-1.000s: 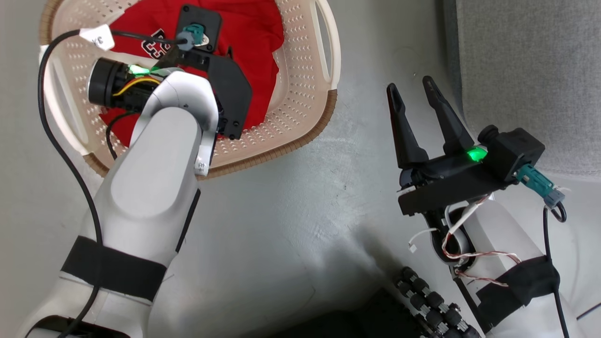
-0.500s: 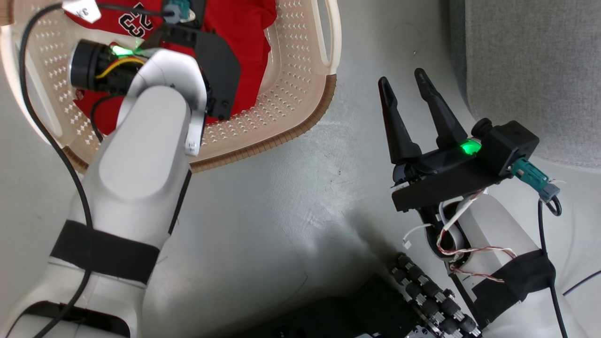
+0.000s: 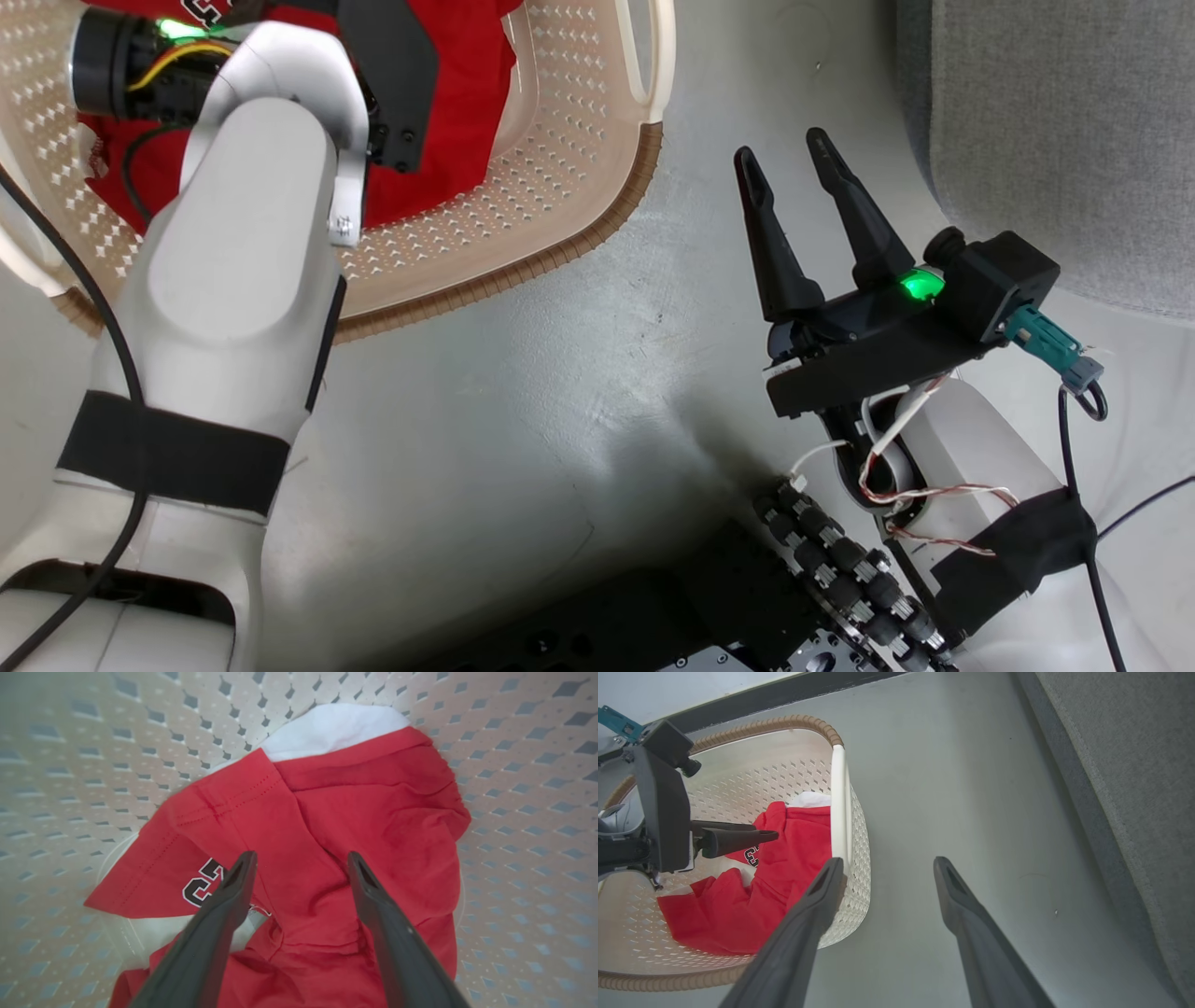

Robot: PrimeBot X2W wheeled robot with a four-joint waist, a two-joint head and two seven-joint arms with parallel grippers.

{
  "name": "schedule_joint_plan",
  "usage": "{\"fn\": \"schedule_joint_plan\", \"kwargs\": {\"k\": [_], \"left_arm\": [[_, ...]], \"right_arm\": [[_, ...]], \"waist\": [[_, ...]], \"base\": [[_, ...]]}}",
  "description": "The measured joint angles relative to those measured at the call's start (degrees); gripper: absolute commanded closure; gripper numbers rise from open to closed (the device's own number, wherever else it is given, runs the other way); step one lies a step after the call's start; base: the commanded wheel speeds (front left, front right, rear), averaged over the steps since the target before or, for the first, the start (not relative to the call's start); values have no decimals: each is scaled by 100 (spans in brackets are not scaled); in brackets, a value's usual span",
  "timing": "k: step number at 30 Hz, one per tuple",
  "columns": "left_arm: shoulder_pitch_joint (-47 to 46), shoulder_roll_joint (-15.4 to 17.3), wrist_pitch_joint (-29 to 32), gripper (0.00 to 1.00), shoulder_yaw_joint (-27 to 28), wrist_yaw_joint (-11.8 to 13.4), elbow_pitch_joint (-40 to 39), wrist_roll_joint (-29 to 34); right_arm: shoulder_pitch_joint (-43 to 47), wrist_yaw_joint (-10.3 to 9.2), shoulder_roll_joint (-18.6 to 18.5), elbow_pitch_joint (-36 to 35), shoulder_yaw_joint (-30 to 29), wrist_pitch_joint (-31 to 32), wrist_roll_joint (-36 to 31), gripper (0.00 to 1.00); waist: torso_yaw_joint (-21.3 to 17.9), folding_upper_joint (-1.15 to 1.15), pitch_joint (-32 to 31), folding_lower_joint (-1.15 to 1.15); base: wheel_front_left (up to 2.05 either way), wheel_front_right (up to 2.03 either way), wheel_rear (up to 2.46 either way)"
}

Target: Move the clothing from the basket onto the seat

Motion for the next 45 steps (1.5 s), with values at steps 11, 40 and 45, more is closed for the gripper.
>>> {"fn": "schedule_joint_plan", "kwargs": {"k": [11, 40, 45], "left_arm": [[-150, 16, 4, 0, 193, 0, 265, 160], [-300, -89, -64, 0, 256, 0, 789, 293], [-337, -94, -54, 0, 171, 0, 896, 361]], "right_arm": [[-1, 0, 7, 45, 55, 0, 1, 0], [118, 0, 11, 62, 79, 0, 53, 0], [139, -1, 12, 63, 83, 0, 60, 0]], "waist": [[-85, 0, 150, -1], [-158, 0, 264, 0], [-170, 0, 271, 0]], "base": [[0, 0, 0], [0, 0, 0], [0, 0, 0]]}}
